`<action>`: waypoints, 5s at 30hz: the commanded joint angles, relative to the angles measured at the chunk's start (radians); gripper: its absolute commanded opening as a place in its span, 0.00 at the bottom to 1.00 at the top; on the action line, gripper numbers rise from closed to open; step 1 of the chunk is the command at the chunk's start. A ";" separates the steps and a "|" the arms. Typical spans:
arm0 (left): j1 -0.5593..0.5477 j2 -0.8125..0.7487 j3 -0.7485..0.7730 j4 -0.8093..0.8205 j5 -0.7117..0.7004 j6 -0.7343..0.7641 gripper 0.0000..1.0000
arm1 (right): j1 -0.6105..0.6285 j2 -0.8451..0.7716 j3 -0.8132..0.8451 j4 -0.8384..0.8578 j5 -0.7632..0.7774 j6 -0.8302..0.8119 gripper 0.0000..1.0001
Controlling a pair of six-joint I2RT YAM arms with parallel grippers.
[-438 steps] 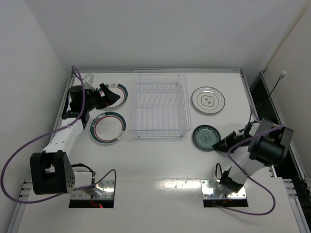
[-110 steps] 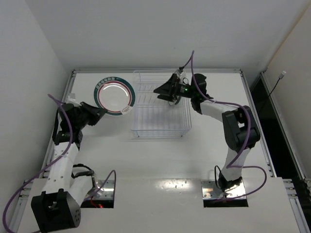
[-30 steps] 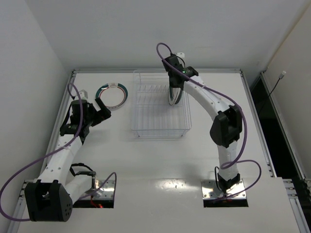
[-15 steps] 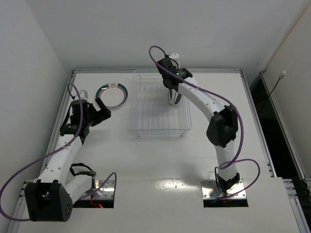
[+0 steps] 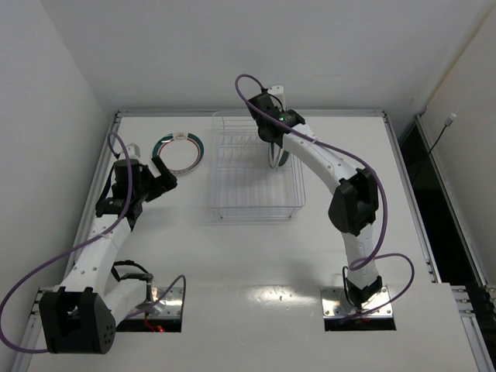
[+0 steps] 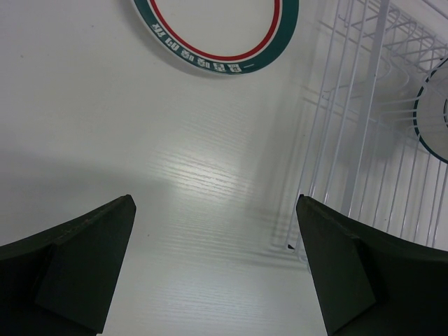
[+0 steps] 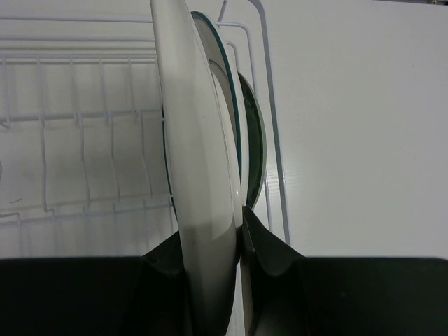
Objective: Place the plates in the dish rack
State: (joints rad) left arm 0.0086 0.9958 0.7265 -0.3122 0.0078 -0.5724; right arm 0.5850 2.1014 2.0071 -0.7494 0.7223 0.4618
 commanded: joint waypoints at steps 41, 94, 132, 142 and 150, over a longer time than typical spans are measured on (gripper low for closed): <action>0.007 0.007 0.022 0.032 -0.011 0.025 1.00 | 0.009 0.040 0.009 0.094 -0.012 -0.019 0.02; 0.202 0.539 -0.251 1.064 0.301 -0.587 0.95 | -0.090 -0.664 -0.676 0.575 -0.836 0.136 0.79; 0.202 0.638 0.085 0.702 0.380 -0.477 0.00 | -0.146 -0.558 -0.670 0.562 -1.112 0.210 0.67; 0.283 0.115 0.125 0.490 0.477 -0.409 0.00 | -0.178 -0.477 -0.821 1.094 -1.520 0.412 0.67; 0.113 0.003 -0.053 0.647 0.603 -0.521 0.00 | -0.169 -0.514 -0.877 1.285 -1.532 0.449 0.79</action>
State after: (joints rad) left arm 0.1593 1.0168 0.6868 0.2653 0.5308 -1.0519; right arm 0.4091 1.6329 1.1397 0.3374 -0.7620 0.8852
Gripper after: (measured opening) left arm 0.043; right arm 0.784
